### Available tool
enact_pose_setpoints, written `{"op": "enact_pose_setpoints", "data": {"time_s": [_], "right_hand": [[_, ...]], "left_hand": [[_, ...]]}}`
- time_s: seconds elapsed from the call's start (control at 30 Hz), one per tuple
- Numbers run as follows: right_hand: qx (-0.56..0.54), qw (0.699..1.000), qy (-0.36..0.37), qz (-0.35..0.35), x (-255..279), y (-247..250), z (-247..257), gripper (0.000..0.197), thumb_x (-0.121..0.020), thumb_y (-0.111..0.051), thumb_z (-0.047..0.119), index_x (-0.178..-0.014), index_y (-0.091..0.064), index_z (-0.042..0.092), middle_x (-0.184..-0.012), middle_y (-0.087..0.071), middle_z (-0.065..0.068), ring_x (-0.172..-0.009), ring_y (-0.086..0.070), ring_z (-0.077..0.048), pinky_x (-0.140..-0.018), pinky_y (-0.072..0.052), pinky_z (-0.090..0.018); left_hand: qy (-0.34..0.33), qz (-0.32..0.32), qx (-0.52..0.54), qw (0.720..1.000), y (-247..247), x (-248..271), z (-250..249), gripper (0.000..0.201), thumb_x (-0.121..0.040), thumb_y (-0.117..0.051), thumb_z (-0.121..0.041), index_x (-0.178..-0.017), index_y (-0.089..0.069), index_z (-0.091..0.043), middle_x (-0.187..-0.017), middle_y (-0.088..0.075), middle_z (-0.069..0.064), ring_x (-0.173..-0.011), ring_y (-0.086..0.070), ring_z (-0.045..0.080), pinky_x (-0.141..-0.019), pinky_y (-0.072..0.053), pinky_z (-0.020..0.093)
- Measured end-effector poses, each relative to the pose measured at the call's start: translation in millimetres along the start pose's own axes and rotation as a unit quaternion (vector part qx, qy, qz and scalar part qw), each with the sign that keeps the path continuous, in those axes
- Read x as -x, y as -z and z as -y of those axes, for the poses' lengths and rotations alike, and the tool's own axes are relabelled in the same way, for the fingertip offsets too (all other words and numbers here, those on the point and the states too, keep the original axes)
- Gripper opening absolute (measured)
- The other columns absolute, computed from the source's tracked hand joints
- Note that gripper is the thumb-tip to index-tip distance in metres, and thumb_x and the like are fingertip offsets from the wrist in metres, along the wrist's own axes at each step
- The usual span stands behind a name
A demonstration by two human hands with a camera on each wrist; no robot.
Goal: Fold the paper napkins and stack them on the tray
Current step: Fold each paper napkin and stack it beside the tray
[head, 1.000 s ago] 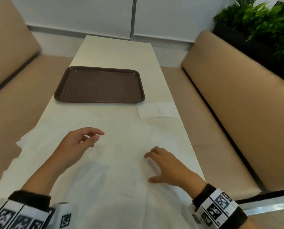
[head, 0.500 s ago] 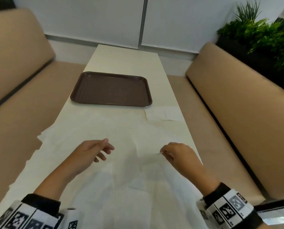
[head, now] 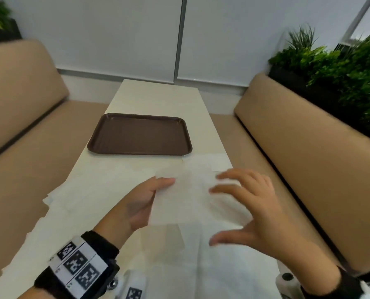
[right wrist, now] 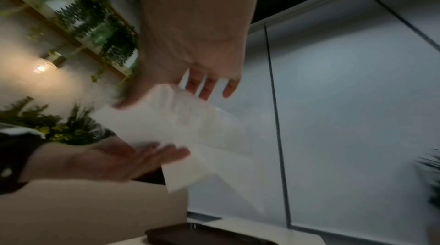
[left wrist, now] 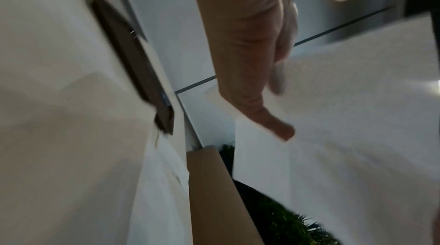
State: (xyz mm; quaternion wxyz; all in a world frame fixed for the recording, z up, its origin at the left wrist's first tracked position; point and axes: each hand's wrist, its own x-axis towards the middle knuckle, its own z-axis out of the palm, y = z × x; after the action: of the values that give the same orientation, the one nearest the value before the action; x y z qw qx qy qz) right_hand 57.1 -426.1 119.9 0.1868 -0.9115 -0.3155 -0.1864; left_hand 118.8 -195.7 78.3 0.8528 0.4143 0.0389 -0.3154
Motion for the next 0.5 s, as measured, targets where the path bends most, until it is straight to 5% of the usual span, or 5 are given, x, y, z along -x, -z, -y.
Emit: {"op": "enact_pose_setpoints", "data": {"time_s": [0.1,0.2,0.27,0.4,0.5], "right_hand": [[-0.332,0.910,-0.247,0.021,8.6,-12.6,-13.7,0.108,-0.044,-0.058,0.092,-0.137,-0.019,0.054,-0.154,-0.016,0.018,-0.144,-0.013,-0.003,-0.115,-0.022,-0.028],[-0.585,0.697,-0.413,0.021,7.9,-40.6,-25.4,0.118,-0.028,-0.067,0.089,-0.132,-0.019,0.060,-0.153,-0.028,-0.006,-0.141,-0.030,-0.022,-0.113,-0.028,-0.049],[-0.670,0.618,-0.409,0.036,3.3,-60.8,-29.6,0.129,-0.030,-0.075,0.082,-0.140,-0.014,0.053,-0.145,-0.042,-0.016,-0.133,-0.043,-0.031,-0.108,-0.033,-0.057],[-0.762,0.538,-0.351,0.079,-13.4,-75.9,-19.4,0.131,-0.041,-0.084,0.066,-0.148,-0.016,0.033,-0.135,-0.052,-0.021,-0.113,-0.060,-0.036,-0.087,-0.050,-0.050],[-0.772,0.547,-0.311,0.088,-23.5,-71.8,-14.2,0.111,-0.055,-0.089,0.044,-0.144,-0.033,0.011,-0.115,-0.066,-0.012,-0.096,-0.067,-0.026,-0.080,-0.055,-0.038]], "left_hand": [[-0.060,0.061,0.021,0.996,-0.8,2.8,-7.0,0.052,-0.065,-0.080,-0.010,-0.114,-0.067,-0.002,-0.123,-0.063,0.019,-0.105,-0.066,0.030,-0.090,-0.054,0.039],[-0.082,0.098,0.013,0.992,-4.5,9.3,-13.1,0.068,-0.055,-0.089,-0.012,-0.118,-0.065,-0.004,-0.125,-0.062,0.018,-0.108,-0.065,0.030,-0.089,-0.055,0.040],[-0.087,0.105,-0.012,0.991,-8.9,15.6,-15.8,0.068,-0.052,-0.091,-0.015,-0.115,-0.067,-0.006,-0.123,-0.064,0.017,-0.105,-0.066,0.030,-0.084,-0.057,0.039],[-0.095,0.119,-0.067,0.986,-14.6,30.7,-21.8,0.062,-0.051,-0.092,-0.021,-0.109,-0.071,-0.008,-0.113,-0.068,0.016,-0.098,-0.069,0.029,-0.074,-0.059,0.036],[-0.113,0.106,-0.085,0.984,-11.1,39.0,-29.0,0.061,-0.045,-0.094,-0.022,-0.101,-0.074,-0.007,-0.105,-0.072,0.015,-0.090,-0.071,0.026,-0.068,-0.058,0.031]]}}
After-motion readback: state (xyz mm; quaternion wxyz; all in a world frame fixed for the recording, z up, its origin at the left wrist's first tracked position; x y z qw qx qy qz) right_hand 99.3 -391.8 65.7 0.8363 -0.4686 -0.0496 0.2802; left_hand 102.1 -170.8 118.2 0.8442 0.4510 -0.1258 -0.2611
